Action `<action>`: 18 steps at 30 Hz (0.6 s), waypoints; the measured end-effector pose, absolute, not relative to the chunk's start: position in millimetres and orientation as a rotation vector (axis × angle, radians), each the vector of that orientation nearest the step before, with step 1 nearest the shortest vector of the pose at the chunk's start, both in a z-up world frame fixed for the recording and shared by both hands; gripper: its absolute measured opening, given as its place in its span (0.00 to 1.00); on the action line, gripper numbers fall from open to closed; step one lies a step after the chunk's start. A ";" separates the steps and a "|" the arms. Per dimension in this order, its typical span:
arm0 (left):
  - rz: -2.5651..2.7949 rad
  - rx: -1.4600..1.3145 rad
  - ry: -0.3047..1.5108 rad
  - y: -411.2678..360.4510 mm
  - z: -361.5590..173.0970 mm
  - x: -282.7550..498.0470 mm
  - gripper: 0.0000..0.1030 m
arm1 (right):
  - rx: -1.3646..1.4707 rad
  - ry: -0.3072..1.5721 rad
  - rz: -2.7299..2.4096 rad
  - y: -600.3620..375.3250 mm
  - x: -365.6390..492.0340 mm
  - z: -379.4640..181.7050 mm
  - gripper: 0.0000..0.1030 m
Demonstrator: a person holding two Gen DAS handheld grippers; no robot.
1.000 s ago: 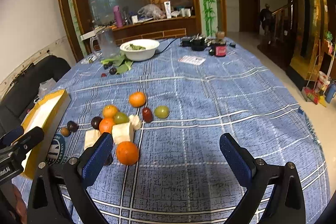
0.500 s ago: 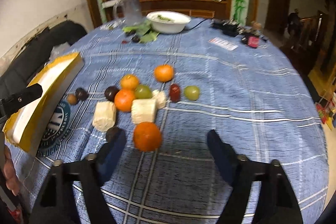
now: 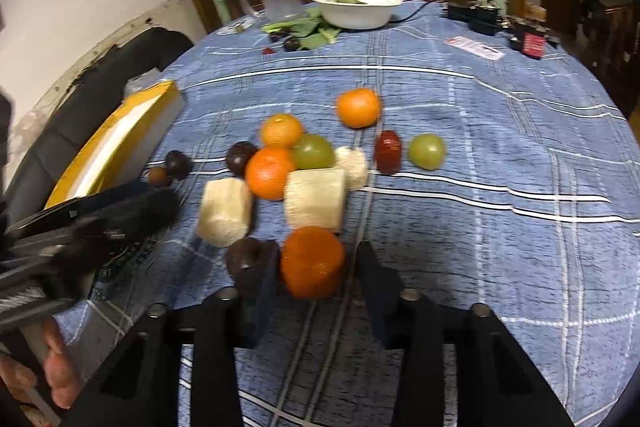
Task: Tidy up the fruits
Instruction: 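Grasp a pale fruit cube with the left tool while the right tool grasps an orange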
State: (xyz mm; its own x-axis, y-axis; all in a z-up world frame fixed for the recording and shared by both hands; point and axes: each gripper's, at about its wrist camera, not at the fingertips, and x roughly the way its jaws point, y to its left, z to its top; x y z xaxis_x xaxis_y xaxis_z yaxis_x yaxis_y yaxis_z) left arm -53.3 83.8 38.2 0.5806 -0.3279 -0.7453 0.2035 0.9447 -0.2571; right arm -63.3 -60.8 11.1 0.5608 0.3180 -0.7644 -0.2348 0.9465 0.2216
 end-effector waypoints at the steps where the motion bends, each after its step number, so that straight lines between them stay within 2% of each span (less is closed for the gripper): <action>1: -0.312 -0.146 0.907 81.3 36.3 -50.0 0.61 | 0.099 0.918 0.330 -60.1 -63.3 11.2 0.35; 6: -0.316 -0.120 0.962 71.4 20.7 -36.7 0.60 | 0.180 0.929 0.364 -70.9 -61.7 8.0 0.35; 9: -0.327 -0.145 0.993 68.7 12.2 -30.6 0.56 | 0.197 0.934 0.377 -72.7 -61.7 7.2 0.35; 11: -0.325 -0.126 0.977 65.4 11.7 -29.0 0.42 | 0.195 0.934 0.377 -72.6 -62.5 7.6 0.34; 12: -0.353 -0.132 0.977 63.4 11.2 -29.7 0.39 | 0.198 0.934 0.379 -73.6 -62.5 7.9 0.32; 18: -0.348 -0.157 0.937 72.4 21.2 -42.7 0.39 | 0.172 0.915 0.341 -73.8 -69.6 14.0 0.32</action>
State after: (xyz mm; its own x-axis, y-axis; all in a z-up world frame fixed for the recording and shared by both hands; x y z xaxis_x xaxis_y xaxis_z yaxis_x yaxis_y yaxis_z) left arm -42.7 72.4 21.2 0.5413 -0.3596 -0.7601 0.2243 0.9329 -0.2816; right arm -69.7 -73.8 14.0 0.5607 0.3605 -0.7455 -0.2152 0.9328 0.2892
